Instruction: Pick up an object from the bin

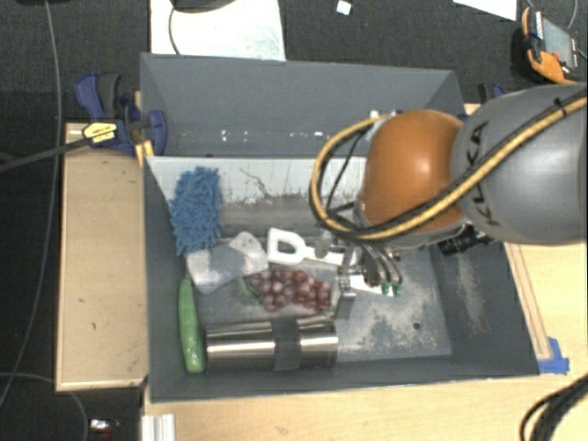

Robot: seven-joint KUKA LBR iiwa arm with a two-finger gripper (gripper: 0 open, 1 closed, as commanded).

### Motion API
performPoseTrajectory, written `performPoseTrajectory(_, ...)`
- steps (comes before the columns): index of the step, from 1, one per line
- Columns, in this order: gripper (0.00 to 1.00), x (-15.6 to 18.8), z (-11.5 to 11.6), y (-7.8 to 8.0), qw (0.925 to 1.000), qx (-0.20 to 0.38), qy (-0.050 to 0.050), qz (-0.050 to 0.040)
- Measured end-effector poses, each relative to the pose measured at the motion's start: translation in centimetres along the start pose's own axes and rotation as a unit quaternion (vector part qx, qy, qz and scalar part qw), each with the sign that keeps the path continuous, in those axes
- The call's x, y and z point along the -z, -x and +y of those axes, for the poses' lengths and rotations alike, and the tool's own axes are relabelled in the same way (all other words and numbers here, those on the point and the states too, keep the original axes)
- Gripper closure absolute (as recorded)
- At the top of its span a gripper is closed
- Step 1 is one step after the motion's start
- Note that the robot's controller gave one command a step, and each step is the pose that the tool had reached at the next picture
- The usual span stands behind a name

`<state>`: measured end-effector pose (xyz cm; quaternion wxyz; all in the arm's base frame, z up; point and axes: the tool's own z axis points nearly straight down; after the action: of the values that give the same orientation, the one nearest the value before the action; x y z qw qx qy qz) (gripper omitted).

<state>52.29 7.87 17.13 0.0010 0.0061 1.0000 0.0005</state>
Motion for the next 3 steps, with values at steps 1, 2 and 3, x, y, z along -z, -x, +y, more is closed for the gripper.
performPoseTrajectory(1,0.0,0.0,0.0,0.0,1.0,0.0,0.0,0.0)
performPoseTrajectory(2,0.0,-4.1,1.3,0.8,1.0,-0.01,0.001,-0.002)
performPoseTrajectory(3,0.0,-6.0,2.5,-0.1,0.9995,-0.03,0.002,-0.0105)
